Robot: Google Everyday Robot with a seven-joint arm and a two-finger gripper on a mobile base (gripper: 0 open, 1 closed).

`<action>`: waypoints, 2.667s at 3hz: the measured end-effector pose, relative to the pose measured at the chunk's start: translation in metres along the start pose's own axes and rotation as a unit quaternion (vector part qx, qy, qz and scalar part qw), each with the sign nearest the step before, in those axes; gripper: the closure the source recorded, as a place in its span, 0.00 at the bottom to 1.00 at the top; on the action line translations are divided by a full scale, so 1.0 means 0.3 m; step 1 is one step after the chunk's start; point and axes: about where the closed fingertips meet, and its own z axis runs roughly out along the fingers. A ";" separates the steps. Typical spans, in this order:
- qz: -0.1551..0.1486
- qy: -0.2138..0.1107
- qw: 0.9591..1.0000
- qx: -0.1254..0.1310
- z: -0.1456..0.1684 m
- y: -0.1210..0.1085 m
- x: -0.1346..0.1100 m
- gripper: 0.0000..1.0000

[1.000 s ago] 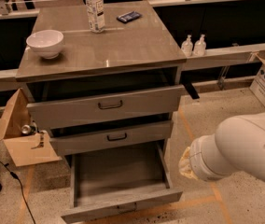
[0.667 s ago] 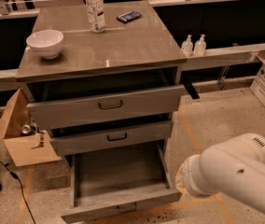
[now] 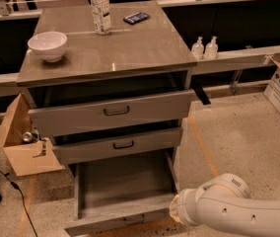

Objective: Close bottom drawer

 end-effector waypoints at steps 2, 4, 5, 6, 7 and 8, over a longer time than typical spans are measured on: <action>-0.029 -0.088 0.993 0.072 0.248 -0.140 0.034 1.00; -0.022 -0.071 0.994 0.082 0.259 -0.163 0.100 1.00; 0.033 -0.074 0.991 0.107 0.331 -0.206 0.174 1.00; 0.068 -0.082 0.989 0.105 0.486 -0.163 0.195 1.00; 0.066 -0.088 0.990 0.090 0.687 -0.061 0.170 1.00; 0.070 -0.091 0.990 0.085 0.835 0.020 0.154 1.00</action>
Offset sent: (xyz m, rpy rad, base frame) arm 0.0622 0.0741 -0.1558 0.1651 -0.3009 0.0824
